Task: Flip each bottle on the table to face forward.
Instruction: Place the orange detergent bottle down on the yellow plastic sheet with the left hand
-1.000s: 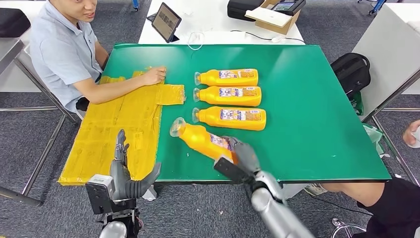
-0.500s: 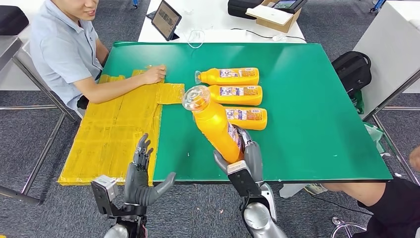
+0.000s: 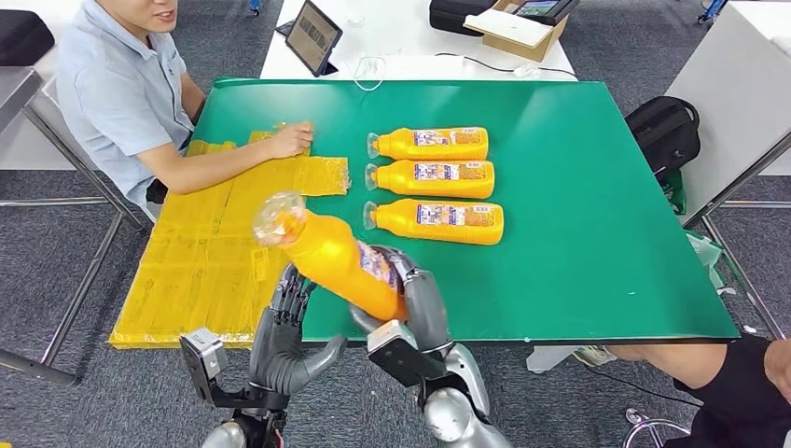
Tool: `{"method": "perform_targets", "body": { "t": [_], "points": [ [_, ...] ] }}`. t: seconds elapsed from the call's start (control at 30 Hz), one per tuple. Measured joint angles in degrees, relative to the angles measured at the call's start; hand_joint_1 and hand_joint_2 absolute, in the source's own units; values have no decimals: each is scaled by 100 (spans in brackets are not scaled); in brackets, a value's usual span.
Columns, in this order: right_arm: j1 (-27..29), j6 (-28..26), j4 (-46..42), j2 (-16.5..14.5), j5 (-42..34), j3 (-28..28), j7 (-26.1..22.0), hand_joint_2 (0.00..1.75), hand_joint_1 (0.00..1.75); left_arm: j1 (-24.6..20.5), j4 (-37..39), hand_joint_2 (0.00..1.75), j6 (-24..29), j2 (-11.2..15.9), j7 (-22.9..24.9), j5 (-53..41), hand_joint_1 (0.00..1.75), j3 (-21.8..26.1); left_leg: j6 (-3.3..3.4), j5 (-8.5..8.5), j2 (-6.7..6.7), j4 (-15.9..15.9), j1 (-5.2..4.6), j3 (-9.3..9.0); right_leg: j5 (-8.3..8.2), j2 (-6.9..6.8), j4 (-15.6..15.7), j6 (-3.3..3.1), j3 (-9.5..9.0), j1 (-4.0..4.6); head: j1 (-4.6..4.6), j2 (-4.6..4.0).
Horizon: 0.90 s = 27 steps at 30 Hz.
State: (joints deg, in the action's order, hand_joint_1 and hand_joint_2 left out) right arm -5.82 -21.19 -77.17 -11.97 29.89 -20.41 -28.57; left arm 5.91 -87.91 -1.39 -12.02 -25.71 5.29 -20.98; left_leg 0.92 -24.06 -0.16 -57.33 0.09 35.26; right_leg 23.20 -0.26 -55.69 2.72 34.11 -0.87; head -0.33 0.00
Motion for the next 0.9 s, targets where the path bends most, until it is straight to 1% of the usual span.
{"method": "perform_targets", "body": {
  "t": [0.1,0.2,0.4,0.6,0.9],
  "points": [
    [-72,-33,128,-27,42,-109,23,175,175,-45,0,175,-97,-7,44,125,0,2,0,0,0,0,-1,2,0,0,0,0,0,-1,1,0],
    [-218,-214,460,-95,281,-287,66,175,175,-141,1,175,-191,-41,97,231,0,4,0,0,0,-1,-1,2,-1,1,0,0,1,-1,1,0],
    [-437,-515,1163,-257,536,-655,56,175,175,-250,34,175,-151,-66,87,236,0,27,-1,1,1,0,1,2,-1,2,-1,0,4,3,0,0],
    [-539,-651,1631,-354,664,-966,71,175,175,-341,92,175,24,-68,43,220,0,96,-1,1,1,0,2,4,0,1,-1,-1,7,3,0,0],
    [-687,-676,1996,-387,675,-1164,90,175,174,-346,152,175,52,-68,43,254,0,132,-1,1,2,-1,0,4,0,2,0,-1,8,1,0,0]
  ]
}}
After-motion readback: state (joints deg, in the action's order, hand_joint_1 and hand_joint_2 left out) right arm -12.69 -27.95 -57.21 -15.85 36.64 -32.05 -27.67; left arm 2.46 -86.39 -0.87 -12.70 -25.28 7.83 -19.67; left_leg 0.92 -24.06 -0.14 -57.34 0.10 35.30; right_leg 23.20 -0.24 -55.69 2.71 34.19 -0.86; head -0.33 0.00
